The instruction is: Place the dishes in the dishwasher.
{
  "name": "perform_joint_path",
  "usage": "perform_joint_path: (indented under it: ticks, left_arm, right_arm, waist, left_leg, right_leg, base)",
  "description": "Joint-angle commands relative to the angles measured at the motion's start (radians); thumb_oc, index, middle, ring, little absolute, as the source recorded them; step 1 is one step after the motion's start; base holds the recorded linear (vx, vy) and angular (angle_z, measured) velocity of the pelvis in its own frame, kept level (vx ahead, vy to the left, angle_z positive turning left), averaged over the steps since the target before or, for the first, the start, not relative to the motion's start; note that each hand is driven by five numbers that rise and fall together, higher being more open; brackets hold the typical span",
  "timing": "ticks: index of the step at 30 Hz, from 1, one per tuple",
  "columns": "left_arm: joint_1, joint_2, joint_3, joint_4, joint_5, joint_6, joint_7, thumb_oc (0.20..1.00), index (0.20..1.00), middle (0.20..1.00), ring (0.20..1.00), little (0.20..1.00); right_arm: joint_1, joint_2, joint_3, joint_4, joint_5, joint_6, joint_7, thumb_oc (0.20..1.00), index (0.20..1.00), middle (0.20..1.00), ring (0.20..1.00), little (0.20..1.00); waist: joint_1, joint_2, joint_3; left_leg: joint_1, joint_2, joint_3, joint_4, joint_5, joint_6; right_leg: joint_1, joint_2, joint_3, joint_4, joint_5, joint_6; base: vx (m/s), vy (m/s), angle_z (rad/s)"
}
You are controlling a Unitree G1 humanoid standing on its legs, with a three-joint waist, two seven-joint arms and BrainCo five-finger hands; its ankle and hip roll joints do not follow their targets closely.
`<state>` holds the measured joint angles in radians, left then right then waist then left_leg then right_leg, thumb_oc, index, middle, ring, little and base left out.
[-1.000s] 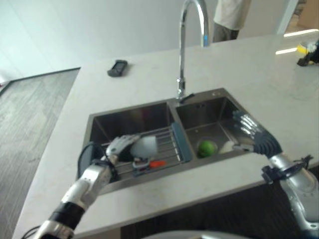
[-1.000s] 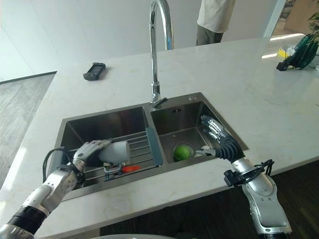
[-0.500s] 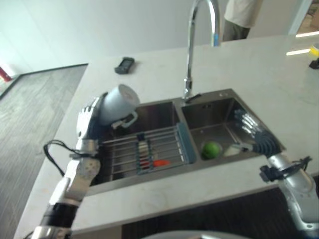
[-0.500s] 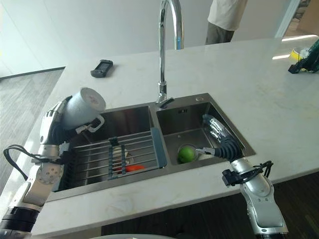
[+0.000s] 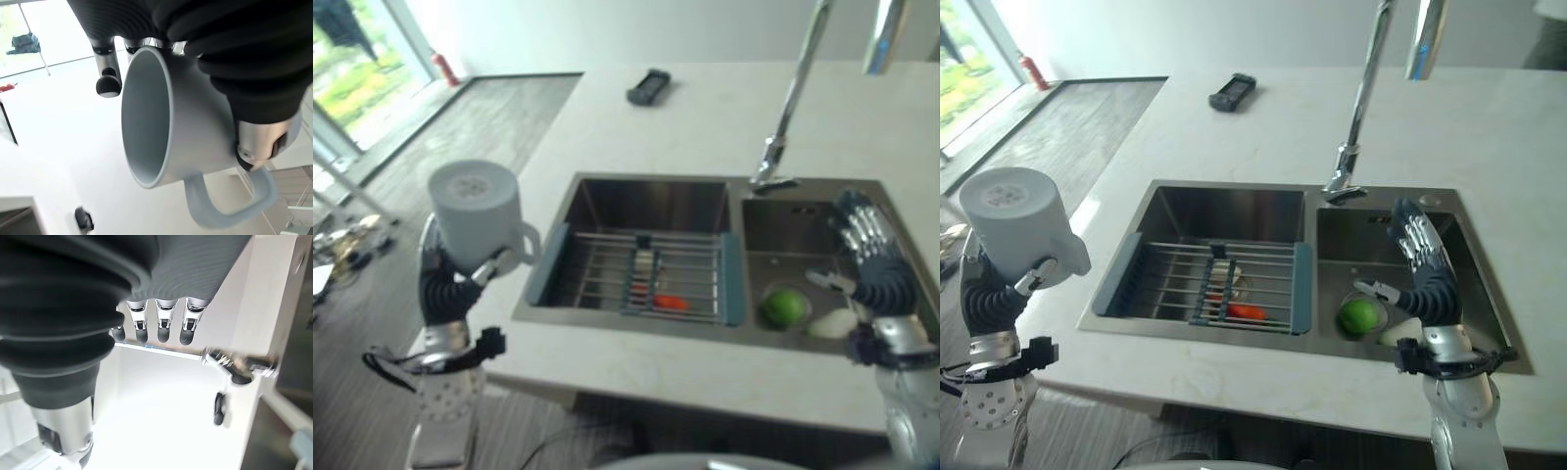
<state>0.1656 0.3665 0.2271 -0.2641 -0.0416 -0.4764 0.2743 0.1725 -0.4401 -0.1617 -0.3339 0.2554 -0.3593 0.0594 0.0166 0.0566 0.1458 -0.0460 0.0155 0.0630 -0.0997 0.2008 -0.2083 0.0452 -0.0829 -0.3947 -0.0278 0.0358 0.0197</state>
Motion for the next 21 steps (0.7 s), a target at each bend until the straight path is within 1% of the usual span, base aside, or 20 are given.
perform_joint_path:
  ticks: [1,2,3,4,5,6,7,8,9,10,11,12,13,14,15,17,18,19,20,21]
  left_arm:
    - [-0.083,0.092,-0.010,-0.032,0.074,-0.114,0.028,0.200,0.200,0.200,0.200,0.200]
    - [-0.097,0.097,-0.014,-0.028,0.051,-0.125,0.012,0.200,0.200,0.200,0.200,0.200]
    - [-0.113,0.099,-0.020,-0.019,0.027,-0.132,0.013,0.200,0.200,0.200,0.200,0.200]
    - [-0.131,0.099,-0.031,-0.008,-0.009,-0.146,-0.009,0.200,0.200,0.200,0.200,0.200]
    - [-0.142,0.099,-0.036,0.000,-0.033,-0.154,-0.017,0.200,0.200,0.200,0.200,0.200]
    - [-0.149,0.097,-0.041,0.006,-0.052,-0.161,-0.029,0.200,0.200,0.200,0.200,0.200]
    - [-0.149,0.102,-0.047,0.012,-0.084,-0.189,-0.058,0.200,0.200,0.200,0.200,0.200]
    - [-0.143,0.099,-0.045,0.009,-0.091,-0.200,-0.072,0.200,0.200,0.200,0.200,0.200]
    - [-0.131,0.097,-0.040,-0.006,-0.106,-0.207,-0.086,0.200,0.200,0.200,0.200,0.200]
    - [-0.118,0.092,-0.032,-0.019,-0.130,-0.210,-0.106,0.200,0.200,0.200,0.200,0.200]
    - [-0.109,0.086,-0.028,-0.032,-0.149,-0.213,-0.126,0.200,0.200,0.200,0.200,0.200]
    - [-0.105,0.083,-0.025,-0.041,-0.165,-0.208,-0.138,0.200,0.200,0.200,0.200,0.200]
    - [-0.103,0.083,-0.022,-0.049,-0.196,-0.199,-0.160,0.200,0.200,0.200,0.200,0.200]
    - [-0.105,0.081,-0.024,-0.053,-0.222,-0.187,-0.173,0.200,0.200,0.200,0.200,0.200]
    - [-0.110,0.076,-0.026,-0.060,-0.255,-0.161,-0.187,0.200,0.200,0.200,0.200,0.200]
    - [-0.114,0.073,-0.029,-0.068,-0.250,-0.151,-0.179,0.200,0.200,0.200,0.200,0.200]
    - [-0.125,0.063,-0.037,-0.075,-0.247,-0.139,-0.178,0.200,0.200,0.200,0.200,0.200]
    - [-0.136,0.061,-0.043,-0.080,-0.252,-0.129,-0.185,0.200,0.200,0.200,0.200,0.200]
    - [-0.152,0.059,-0.054,-0.076,-0.251,-0.117,-0.189,0.200,0.200,0.200,0.200,0.200]
    - [-0.174,0.055,-0.074,-0.064,-0.271,-0.099,-0.214,0.200,0.200,0.200,0.200,0.200]
  right_arm:
    - [-0.037,-0.035,-0.028,-0.012,-0.009,-0.084,-0.100,1.000,1.000,1.000,1.000,1.000]
    - [-0.038,-0.037,-0.032,0.004,-0.016,-0.099,-0.122,1.000,1.000,1.000,1.000,1.000]
    - [-0.042,-0.035,-0.032,0.023,-0.030,-0.121,-0.131,1.000,1.000,1.000,1.000,1.000]
    - [-0.044,-0.032,-0.037,0.034,-0.054,-0.127,-0.158,1.000,1.000,1.000,1.000,1.000]
    - [-0.045,-0.031,-0.041,0.038,-0.064,-0.131,-0.165,1.000,1.000,1.000,1.000,1.000]
    - [-0.045,-0.030,-0.047,0.042,-0.079,-0.137,-0.176,1.000,1.000,1.000,1.000,1.000]
    - [-0.041,-0.038,-0.073,0.049,-0.092,-0.145,-0.211,1.000,1.000,1.000,1.000,1.000]
    - [-0.038,-0.037,-0.083,0.051,-0.081,-0.146,-0.218,1.000,1.000,1.000,1.000,1.000]
    - [-0.033,-0.030,-0.100,0.049,-0.045,-0.155,-0.217,1.000,1.000,1.000,1.000,1.000]
    - [-0.032,-0.024,-0.113,0.050,-0.023,-0.171,-0.203,1.000,1.000,1.000,1.000,1.000]
    - [-0.037,-0.010,-0.115,0.049,-0.033,-0.181,-0.200,1.000,1.000,1.000,1.000,1.000]
    - [-0.043,0.000,-0.109,0.046,-0.048,-0.186,-0.201,1.000,1.000,1.000,1.000,1.000]
    - [-0.053,0.013,-0.094,0.035,-0.078,-0.180,-0.217,1.000,1.000,1.000,1.000,1.000]
    - [-0.058,0.024,-0.081,0.027,-0.116,-0.175,-0.242,1.000,1.000,1.000,1.000,1.000]
    - [-0.066,0.041,-0.060,0.015,-0.106,-0.166,-0.256,1.000,1.000,1.000,1.000,1.000]
    - [-0.064,0.071,-0.054,0.016,-0.061,-0.159,-0.242,1.000,1.000,1.000,1.000,1.000]
    - [-0.058,0.093,-0.053,0.014,-0.056,-0.149,-0.224,1.000,1.000,1.000,1.000,1.000]
    - [-0.058,0.098,-0.050,0.013,-0.066,-0.143,-0.226,1.000,1.000,1.000,1.000,1.000]
    - [-0.057,0.100,-0.047,0.013,-0.091,-0.142,-0.225,1.000,1.000,1.000,1.000,1.000]
    - [-0.054,0.091,-0.051,0.017,-0.108,-0.140,-0.241,1.000,1.000,1.000,1.000,1.000]
  waist:
    - [-0.074,-0.098,-0.031]
    - [-0.089,-0.096,-0.036]
    - [-0.114,-0.079,-0.039]
    - [-0.130,-0.071,-0.044]
    - [-0.139,-0.060,-0.048]
    - [-0.146,-0.053,-0.049]
    - [-0.157,-0.048,-0.048]
    - [-0.152,-0.051,-0.046]
    - [-0.143,-0.056,-0.045]
    - [-0.132,-0.060,-0.046]
    - [-0.112,-0.062,-0.043]
    - [-0.098,-0.064,-0.040]
    - [-0.081,-0.067,-0.032]
    - [-0.068,-0.069,-0.024]
    - [-0.050,-0.071,-0.011]
    - [-0.042,-0.075,0.000]
    - [-0.041,-0.079,0.008]
    - [-0.048,-0.080,0.009]
    - [-0.064,-0.077,0.009]
    - [-0.080,-0.075,0.009]
  left_leg:
    - [0.118,0.024,0.250,0.412,-0.333,0.128]
    - [0.149,0.043,0.277,0.457,-0.304,0.110]
    - [0.187,0.088,0.307,0.483,-0.282,0.082]
    - [0.220,0.125,0.351,0.470,-0.260,0.068]
    - [0.247,0.144,0.347,0.447,-0.266,0.051]
    - [0.269,0.157,0.366,0.412,-0.267,0.047]
    - [0.328,0.145,0.404,0.287,-0.311,0.064]
    - [0.345,0.130,0.402,0.255,-0.332,0.077]
    - [0.370,0.121,0.402,0.198,-0.367,0.093]
    - [0.384,0.114,0.389,0.149,-0.379,0.097]
    - [0.383,0.103,0.382,0.102,-0.392,0.101]
    - [0.382,0.096,0.380,0.073,-0.393,0.106]
    - [0.378,0.080,0.373,0.034,-0.389,0.111]
    - [0.368,0.062,0.354,0.020,-0.391,0.116]
    - [0.348,0.041,0.311,0.017,-0.395,0.124]
    - [0.323,0.021,0.273,0.014,-0.389,0.139]
    - [0.298,0.000,0.247,0.012,-0.366,0.149]
    - [0.285,-0.010,0.208,0.012,-0.362,0.160]
    - [0.273,-0.019,0.152,0.012,-0.361,0.176]
    - [0.258,-0.027,0.087,0.012,-0.351,0.194]
  right_leg:
    - [0.019,-0.068,0.034,-0.059,-0.001,0.085]
    - [-0.002,-0.078,0.001,-0.059,0.019,0.077]
    - [-0.012,-0.073,-0.041,-0.051,0.021,0.068]
    - [-0.021,-0.076,-0.077,-0.044,0.027,0.063]
    - [-0.020,-0.068,-0.078,-0.046,0.018,0.069]
    - [-0.024,-0.069,-0.097,-0.040,0.021,0.070]
    - [-0.057,-0.097,-0.126,-0.013,0.050,0.096]
    - [-0.068,-0.113,-0.135,-0.003,0.066,0.112]
    - [-0.085,-0.141,-0.148,0.005,0.095,0.140]
    - [-0.090,-0.161,-0.151,0.003,0.119,0.163]
    - [-0.088,-0.188,-0.164,-0.002,0.150,0.185]
    - [-0.086,-0.213,-0.176,-0.003,0.175,0.200]
    - [-0.084,-0.252,-0.195,0.002,0.209,0.219]
    - [-0.086,-0.278,-0.201,0.010,0.238,0.231]
    - [-0.097,-0.302,-0.195,0.021,0.263,0.238]
    - [-0.120,-0.326,-0.172,0.032,0.272,0.242]
    - [-0.132,-0.330,-0.149,0.028,0.277,0.236]
    - [-0.142,-0.318,-0.103,0.025,0.263,0.233]
    - [-0.156,-0.294,-0.017,0.034,0.238,0.227]
    - [-0.158,-0.255,0.108,0.079,0.189,0.212]
  base:
    - [-0.41,0.004,1.42]
    - [-0.41,0.082,1.54]
    - [-0.41,0.160,1.53]
    - [-0.30,0.243,1.56]
    - [-0.24,0.278,1.70]
    - [-0.33,0.435,1.55]
    - [-0.35,0.395,1.71]
    - [-0.43,0.505,2.09]
    - [-0.35,0.454,2.20]
    - [-0.37,0.550,1.90]
    - [-0.28,0.482,1.24]
    - [-0.26,0.499,1.40]
    - [-0.23,0.497,1.26]
    - [-0.24,0.598,0.91]
    - [-0.19,0.542,0.65]
    - [-0.18,0.500,0.87]
    - [-0.15,0.414,0.83]
    - [-0.07,0.400,1.07]
    - [0.10,0.342,1.73]
    - [0.11,0.344,2.06]
